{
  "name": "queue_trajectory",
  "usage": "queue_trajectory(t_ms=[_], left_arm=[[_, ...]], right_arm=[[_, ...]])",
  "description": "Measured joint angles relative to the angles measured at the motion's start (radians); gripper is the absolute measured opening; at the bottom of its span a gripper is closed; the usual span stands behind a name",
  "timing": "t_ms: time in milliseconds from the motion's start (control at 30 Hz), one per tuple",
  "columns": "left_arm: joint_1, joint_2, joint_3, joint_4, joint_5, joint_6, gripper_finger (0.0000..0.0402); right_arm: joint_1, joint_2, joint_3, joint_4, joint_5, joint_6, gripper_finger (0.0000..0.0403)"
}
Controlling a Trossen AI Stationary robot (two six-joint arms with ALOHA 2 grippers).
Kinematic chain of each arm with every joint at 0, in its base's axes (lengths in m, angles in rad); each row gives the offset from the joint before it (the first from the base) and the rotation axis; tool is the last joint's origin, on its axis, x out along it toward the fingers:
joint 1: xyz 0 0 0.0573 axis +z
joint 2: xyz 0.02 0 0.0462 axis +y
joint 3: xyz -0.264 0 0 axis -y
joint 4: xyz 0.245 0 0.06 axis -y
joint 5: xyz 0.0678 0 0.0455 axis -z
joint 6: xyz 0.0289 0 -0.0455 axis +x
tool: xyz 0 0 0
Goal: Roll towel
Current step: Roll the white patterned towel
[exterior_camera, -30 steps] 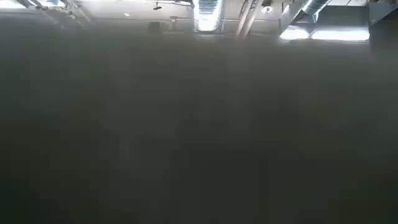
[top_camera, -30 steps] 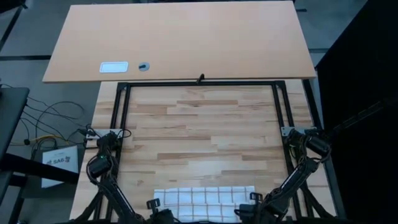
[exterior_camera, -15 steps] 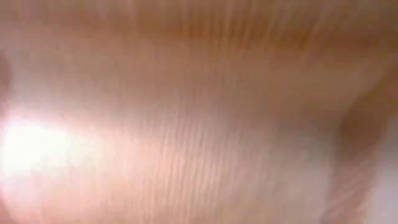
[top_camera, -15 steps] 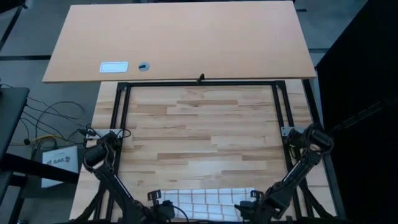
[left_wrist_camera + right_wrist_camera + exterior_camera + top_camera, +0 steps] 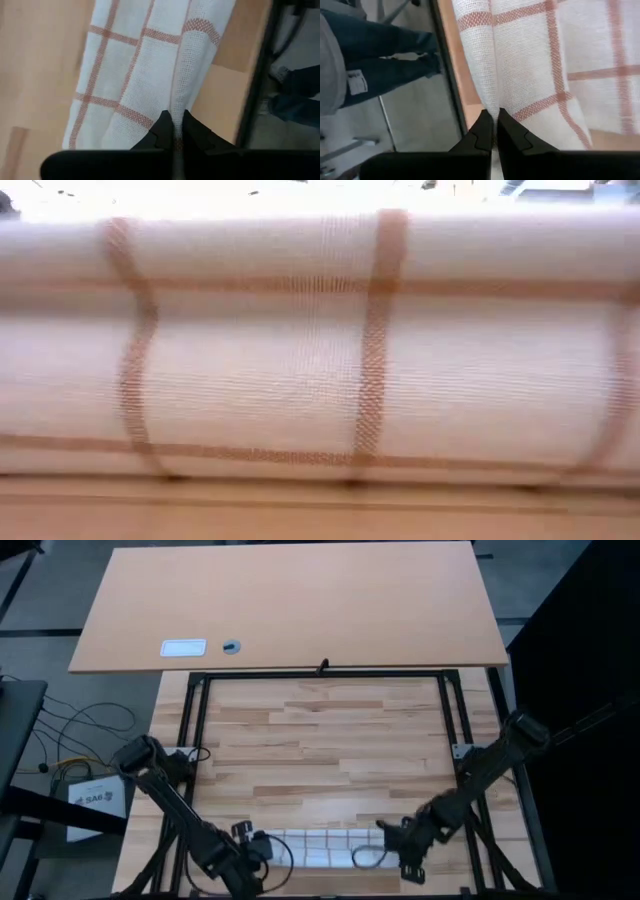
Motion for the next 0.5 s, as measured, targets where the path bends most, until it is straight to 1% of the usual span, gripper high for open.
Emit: queue_trajectory(t_ms=[200, 267, 367, 433, 500], left_arm=[[0.052, -0.120, -0.190, 0.146, 0.032, 0.053, 0.0000], [0.077, -0.155, -0.241, 0.179, 0.058, 0.084, 0.0000], [0.116, -0.195, -0.312, 0.245, 0.117, 0.132, 0.0000], [0.150, -0.227, -0.350, 0.251, 0.146, 0.169, 0.0000], [0.173, -0.249, -0.387, 0.268, 0.162, 0.193, 0.0000]], right_arm=[[-0.146, -0.112, -0.142, 0.076, -0.122, -0.055, 0.0000], [-0.202, -0.135, -0.183, 0.112, -0.191, -0.077, 0.0000], [-0.274, -0.145, -0.240, 0.174, -0.273, -0.110, 0.0000], [-0.330, -0.153, -0.269, 0.196, -0.327, -0.130, 0.0000], [-0.360, -0.151, -0.297, 0.224, -0.351, -0.151, 0.0000]])
